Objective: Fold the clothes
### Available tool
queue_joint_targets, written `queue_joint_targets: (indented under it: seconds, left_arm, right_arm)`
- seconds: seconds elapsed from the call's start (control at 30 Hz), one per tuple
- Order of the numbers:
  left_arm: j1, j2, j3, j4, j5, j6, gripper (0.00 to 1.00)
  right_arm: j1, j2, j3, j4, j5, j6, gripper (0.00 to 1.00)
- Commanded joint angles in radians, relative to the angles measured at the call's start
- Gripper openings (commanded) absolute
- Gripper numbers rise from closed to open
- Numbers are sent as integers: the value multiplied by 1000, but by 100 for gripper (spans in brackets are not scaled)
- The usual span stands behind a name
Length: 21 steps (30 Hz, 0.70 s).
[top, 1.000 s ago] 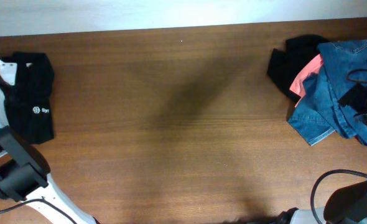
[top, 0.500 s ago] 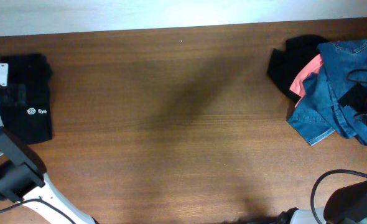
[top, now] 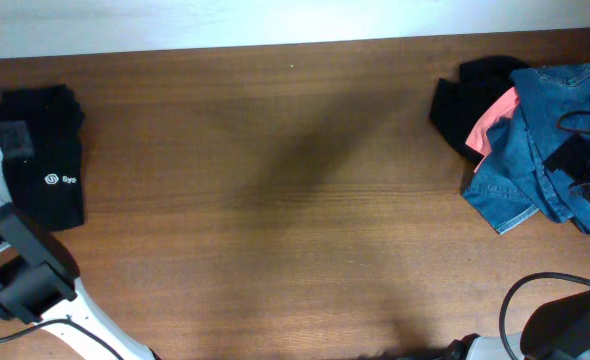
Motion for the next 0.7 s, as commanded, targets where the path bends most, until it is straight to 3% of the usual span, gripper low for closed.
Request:
queue_joint_targets:
  seconds: [0.0,0.07,0.1,0.2,0.67]
  left_arm:
    - [-42,-83,32,-23,45,-109,25]
    - [-43,-79,28,-50,85,-187,2]
    - [-40,-77,26,-66,115,-222,0]
    - [-27,-65,24,-93,222,-238,0]
    - [-14,98,24,-80,209,-237,1]
  right_arm:
    - [-5,3,2,0,12,4,99]
    - [-5,3,2,0,12,4,99]
    - [-5,3,2,0,13,4,99]
    - [-5,3,2,0,12,4,98]
    - [-5,3,2,0,13,4,99]
